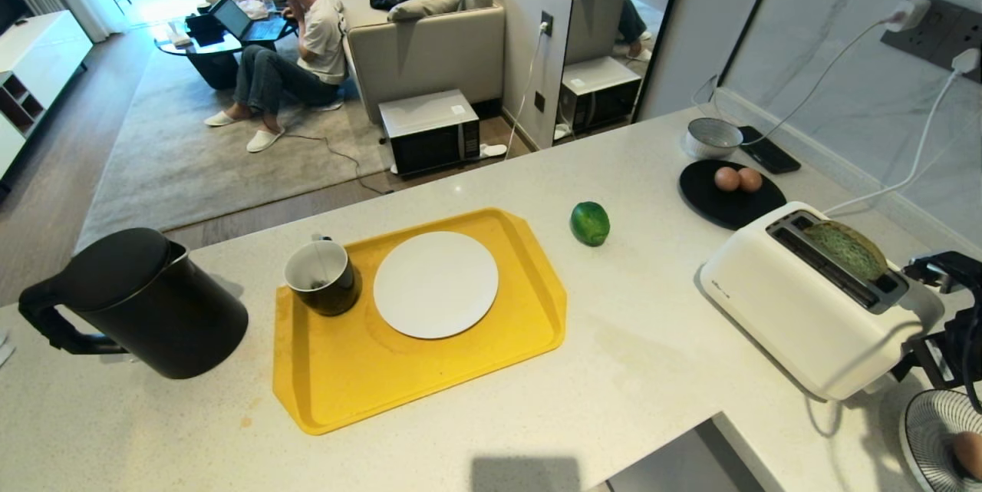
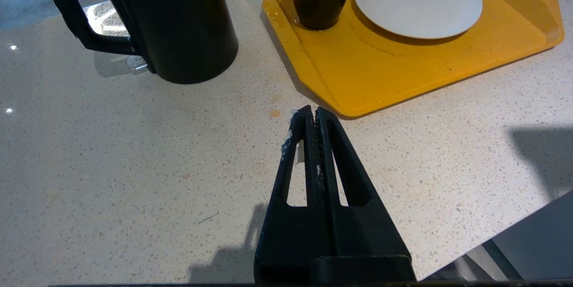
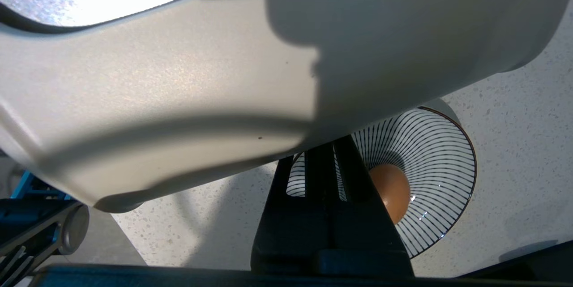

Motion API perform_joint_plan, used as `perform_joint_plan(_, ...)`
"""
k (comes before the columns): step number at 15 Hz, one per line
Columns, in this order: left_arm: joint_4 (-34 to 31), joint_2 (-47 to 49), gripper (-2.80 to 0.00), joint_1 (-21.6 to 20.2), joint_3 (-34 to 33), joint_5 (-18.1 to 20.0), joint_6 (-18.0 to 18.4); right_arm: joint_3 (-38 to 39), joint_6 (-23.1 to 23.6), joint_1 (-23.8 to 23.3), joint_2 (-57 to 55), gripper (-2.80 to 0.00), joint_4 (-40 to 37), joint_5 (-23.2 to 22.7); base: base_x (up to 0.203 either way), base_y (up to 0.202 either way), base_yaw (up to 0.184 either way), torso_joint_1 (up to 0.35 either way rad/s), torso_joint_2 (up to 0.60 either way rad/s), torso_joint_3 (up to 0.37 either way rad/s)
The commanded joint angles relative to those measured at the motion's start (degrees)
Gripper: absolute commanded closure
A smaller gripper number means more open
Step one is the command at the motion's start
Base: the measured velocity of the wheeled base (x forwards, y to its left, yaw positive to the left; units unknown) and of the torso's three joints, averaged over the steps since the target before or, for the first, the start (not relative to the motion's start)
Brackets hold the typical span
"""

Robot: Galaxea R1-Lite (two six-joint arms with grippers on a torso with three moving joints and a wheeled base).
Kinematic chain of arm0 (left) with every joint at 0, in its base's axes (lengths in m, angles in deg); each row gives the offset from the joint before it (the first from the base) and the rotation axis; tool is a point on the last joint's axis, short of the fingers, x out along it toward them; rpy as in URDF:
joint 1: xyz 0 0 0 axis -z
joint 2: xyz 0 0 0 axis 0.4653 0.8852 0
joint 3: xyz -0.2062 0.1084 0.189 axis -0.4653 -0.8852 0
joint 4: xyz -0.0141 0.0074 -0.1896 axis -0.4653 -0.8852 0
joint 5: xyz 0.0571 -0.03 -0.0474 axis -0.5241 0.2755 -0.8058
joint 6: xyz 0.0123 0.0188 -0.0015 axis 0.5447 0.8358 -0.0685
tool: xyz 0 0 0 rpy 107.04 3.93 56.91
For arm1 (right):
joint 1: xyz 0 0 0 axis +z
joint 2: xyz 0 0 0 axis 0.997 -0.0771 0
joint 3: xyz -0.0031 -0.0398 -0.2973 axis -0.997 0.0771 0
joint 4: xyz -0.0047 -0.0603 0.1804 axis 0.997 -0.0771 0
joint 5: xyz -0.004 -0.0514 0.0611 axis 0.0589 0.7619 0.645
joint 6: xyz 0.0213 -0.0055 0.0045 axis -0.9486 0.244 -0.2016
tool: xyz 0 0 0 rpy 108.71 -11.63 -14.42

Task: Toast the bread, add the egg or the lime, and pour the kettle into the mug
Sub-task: Use a bread toaster

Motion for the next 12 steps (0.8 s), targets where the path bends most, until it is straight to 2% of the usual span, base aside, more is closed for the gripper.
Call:
perform_joint_plan(1, 0.00, -0.04, 0.00, 0.00, 0.00, -0.02, 0.00, 0.20, 0.16, -0.02, -0.20, 0.00, -0.14, -0.06, 0.000, 0.000, 0.000, 0.000, 0.00, 0.000)
perform_joint_plan(12, 0.00, -0.04, 0.00, 0.00, 0.00, -0.02, 0.00, 0.03, 0.25, -0.02, -0.46, 0.00, -0.05, 0.03, 0.000, 0.000, 0.000, 0.000, 0.00, 0.000)
